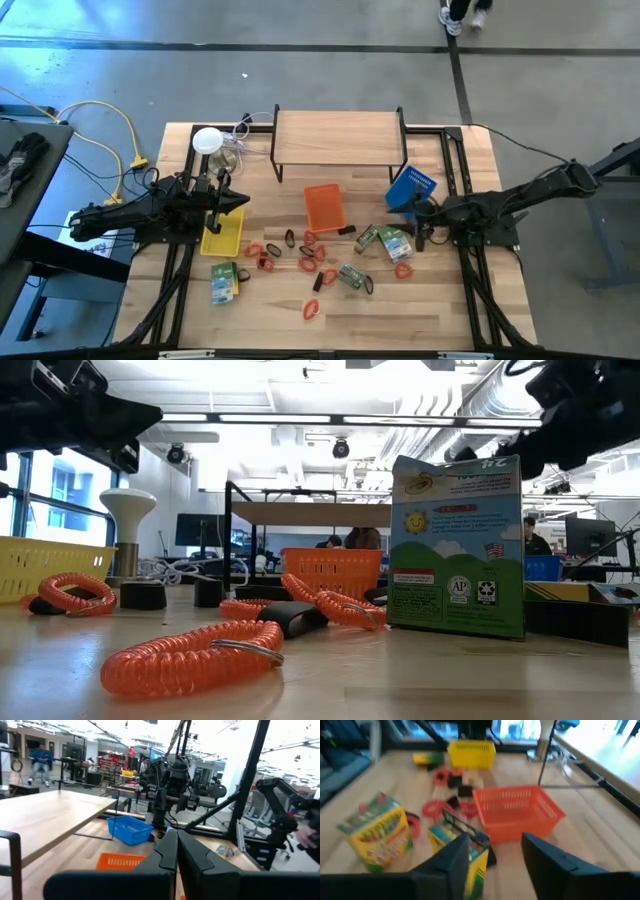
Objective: Pick & Place Office Desk Supplies
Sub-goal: Put the yellow crayon box into the blue bin
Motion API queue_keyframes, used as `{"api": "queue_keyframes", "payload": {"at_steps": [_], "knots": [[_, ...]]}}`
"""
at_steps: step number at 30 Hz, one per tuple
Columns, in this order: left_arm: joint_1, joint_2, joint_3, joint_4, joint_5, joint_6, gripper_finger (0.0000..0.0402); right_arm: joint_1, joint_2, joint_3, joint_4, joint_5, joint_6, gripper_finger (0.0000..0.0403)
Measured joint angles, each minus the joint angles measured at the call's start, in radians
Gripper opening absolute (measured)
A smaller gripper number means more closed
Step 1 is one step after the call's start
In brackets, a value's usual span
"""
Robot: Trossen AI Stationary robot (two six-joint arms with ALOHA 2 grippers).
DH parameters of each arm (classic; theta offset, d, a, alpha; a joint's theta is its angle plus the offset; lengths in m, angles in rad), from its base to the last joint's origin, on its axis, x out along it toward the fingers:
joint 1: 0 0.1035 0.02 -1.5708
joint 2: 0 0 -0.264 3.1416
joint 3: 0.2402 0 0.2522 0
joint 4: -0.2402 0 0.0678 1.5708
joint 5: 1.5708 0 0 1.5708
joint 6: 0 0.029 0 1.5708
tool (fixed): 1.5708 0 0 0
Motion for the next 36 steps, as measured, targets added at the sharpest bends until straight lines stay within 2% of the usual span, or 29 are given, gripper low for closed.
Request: {"api": "queue_keyframes", "payload": {"at_steps": [5, 10, 15, 20, 27, 33, 36], "knots": [[0.000, 0.000, 0.000, 0.000, 0.000, -0.036, 0.0000, 0.000, 0.095, 0.000, -0.006, 0.050, 0.000, 0.0221], [0.000, 0.000, 0.000, 0.000, 0.001, -0.037, 0.0000, -0.010, 0.162, 0.000, -0.006, 0.038, 0.011, 0.0228], [0.000, 0.000, 0.000, 0.000, -0.007, -0.026, 0.0000, -0.052, 0.250, 0.001, -0.003, -0.026, 0.035, 0.0229], [0.000, 0.000, 0.000, 0.000, -0.035, -0.017, 0.0000, -0.093, 0.329, 0.001, 0.095, -0.097, 0.027, 0.0229], [0.000, 0.000, 0.000, 0.000, -0.038, -0.016, 0.0000, -0.152, 0.421, 0.002, 0.194, -0.222, -0.057, 0.0229], [0.000, 0.000, 0.000, 0.000, -0.038, -0.017, 0.0000, -0.179, 0.455, 0.002, 0.253, -0.330, -0.062, 0.0229], [0.000, 0.000, 0.000, 0.000, -0.038, -0.016, 0.0000, -0.179, 0.455, 0.002, 0.252, -0.334, -0.024, 0.0229]]}}
